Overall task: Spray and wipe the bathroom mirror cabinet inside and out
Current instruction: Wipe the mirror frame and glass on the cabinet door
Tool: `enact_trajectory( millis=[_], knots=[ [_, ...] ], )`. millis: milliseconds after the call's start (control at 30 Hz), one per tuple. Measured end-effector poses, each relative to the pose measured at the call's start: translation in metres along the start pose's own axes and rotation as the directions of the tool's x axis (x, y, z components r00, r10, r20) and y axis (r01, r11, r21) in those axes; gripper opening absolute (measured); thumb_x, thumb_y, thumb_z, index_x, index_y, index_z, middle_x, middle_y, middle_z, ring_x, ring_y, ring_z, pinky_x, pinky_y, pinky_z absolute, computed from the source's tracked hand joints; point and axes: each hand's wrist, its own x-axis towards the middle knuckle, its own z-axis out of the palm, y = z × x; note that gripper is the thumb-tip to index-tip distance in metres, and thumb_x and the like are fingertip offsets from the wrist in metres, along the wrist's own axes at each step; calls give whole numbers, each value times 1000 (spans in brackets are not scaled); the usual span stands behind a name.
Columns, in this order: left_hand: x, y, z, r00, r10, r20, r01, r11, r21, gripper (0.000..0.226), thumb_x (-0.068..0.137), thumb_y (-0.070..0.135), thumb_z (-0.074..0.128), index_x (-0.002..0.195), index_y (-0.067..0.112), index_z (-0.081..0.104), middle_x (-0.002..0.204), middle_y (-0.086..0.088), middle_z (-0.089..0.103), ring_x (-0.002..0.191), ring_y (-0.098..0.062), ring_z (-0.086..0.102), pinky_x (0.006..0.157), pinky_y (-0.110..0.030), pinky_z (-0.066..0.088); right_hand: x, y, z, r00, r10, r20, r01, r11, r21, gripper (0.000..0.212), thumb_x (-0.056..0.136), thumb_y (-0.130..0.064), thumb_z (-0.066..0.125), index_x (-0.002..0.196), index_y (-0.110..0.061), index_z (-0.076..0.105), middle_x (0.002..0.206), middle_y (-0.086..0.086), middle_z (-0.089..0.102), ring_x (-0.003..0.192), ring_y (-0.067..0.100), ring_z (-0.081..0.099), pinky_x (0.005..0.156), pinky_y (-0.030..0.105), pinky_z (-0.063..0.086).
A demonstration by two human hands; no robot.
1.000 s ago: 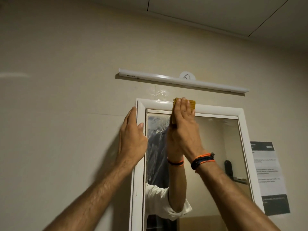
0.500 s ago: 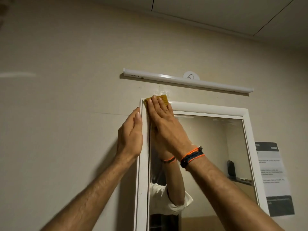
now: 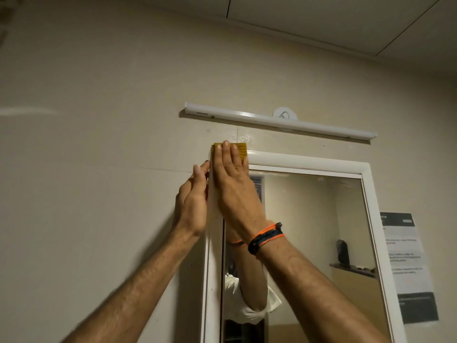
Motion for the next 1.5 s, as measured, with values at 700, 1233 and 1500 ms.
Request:
enact_trajectory(
  millis=[700, 1233, 1500],
  knots=[
    [-4, -6, -1, 1000, -3, -20, 3, 1000, 31, 55, 101, 44, 26, 144, 15, 45, 145, 3, 50, 132, -9, 47, 116, -39, 34, -34, 76, -39, 964, 265, -27, -265, 964, 10, 85, 88, 1, 47, 156, -15, -3, 163, 6, -9, 150, 19, -13, 121, 36, -10],
    [-8, -6, -21, 990, -99, 98, 112, 984, -136, 63, 101, 48, 18, 141, 8, 46, 139, 2, 53, 126, -5, 50, 107, -22, 37, -2, 13, -32, 996, -72, 57, 68, 995, 74, 77, 91, -3, 53, 156, -14, 14, 163, 6, 11, 150, 19, 11, 120, 25, 9],
    [-18, -19, -33, 980, -121, 158, 156, 960, -234, 78, 85, 60, 26, 139, 8, 49, 142, 0, 53, 134, -11, 46, 115, -32, 33, -5, -8, -21, 992, -60, 107, 58, 998, 15, 86, 77, 9, 44, 155, -10, 14, 163, 9, 4, 151, 18, -1, 123, 39, 10]
  ],
)
